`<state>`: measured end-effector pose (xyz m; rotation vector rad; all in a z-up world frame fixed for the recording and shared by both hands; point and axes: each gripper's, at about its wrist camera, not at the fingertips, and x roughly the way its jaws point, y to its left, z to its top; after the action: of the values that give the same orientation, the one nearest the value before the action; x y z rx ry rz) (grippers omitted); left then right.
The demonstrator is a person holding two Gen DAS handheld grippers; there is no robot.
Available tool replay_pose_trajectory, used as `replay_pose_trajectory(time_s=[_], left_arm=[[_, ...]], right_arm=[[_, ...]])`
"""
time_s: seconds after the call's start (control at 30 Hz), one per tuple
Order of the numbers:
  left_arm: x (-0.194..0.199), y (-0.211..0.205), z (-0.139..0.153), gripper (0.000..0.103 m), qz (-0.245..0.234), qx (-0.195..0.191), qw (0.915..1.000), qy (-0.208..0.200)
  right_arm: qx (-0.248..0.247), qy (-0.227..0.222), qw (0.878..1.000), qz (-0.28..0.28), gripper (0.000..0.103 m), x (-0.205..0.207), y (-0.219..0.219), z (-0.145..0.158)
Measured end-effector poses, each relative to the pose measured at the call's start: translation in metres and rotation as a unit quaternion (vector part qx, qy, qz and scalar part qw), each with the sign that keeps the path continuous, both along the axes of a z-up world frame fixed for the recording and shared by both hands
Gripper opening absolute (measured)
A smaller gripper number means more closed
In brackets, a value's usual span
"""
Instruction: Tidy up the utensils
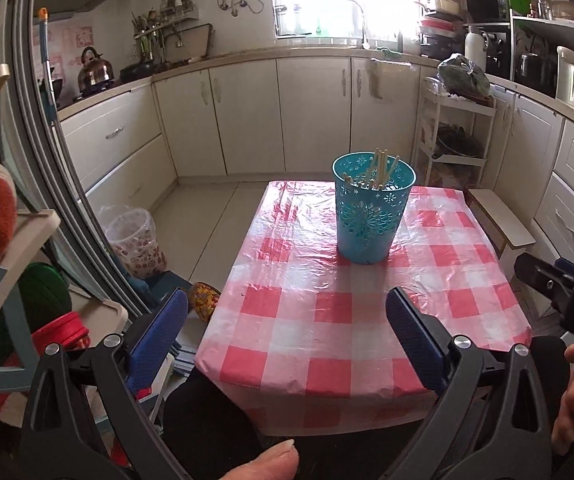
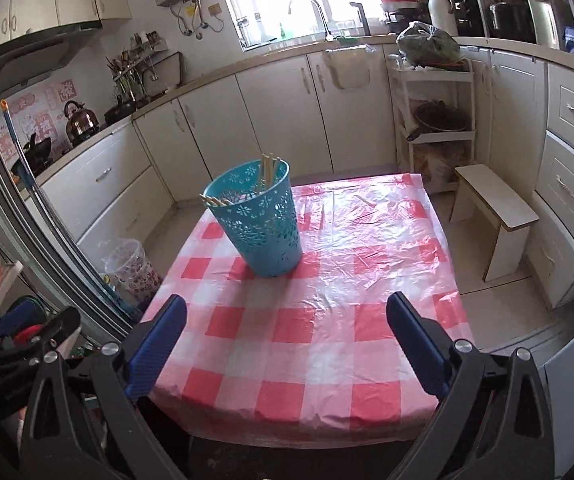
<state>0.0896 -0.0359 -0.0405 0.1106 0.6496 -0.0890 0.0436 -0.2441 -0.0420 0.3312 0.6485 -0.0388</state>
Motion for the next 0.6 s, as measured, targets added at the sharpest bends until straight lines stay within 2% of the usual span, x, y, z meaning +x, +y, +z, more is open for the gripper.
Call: replay_pose_trajectory(time_s=[0.1,0.27,0.4,0.6], left_arm=[[-0.025,0.004,0.013,0.095,0.001,0.003,1.0000,-0.006],[-0.065,0.011,0.023,0.095,0.000,0.005,1.0000,-0.001],[-0.091,0.014,0.024,0.095,0.001,0.009,1.0000,-0.002],[-0.118,0.022,0.031,0.095,0.007,-0.001,0.9998,-0.018]], right_arm=[[0.016,0.009,1.000,-0.002,0.096,-0.025,0.009,0.016],[0.004,0.005,1.000,0.011,0.096,-0.072,0.039,0.025],[0.003,-0.010,1.000,0.005,0.096,-0.107,0.057,0.023],[-0.027,-0.055,0.998,-0.005,0.096,-0.142,0.071,0.033]])
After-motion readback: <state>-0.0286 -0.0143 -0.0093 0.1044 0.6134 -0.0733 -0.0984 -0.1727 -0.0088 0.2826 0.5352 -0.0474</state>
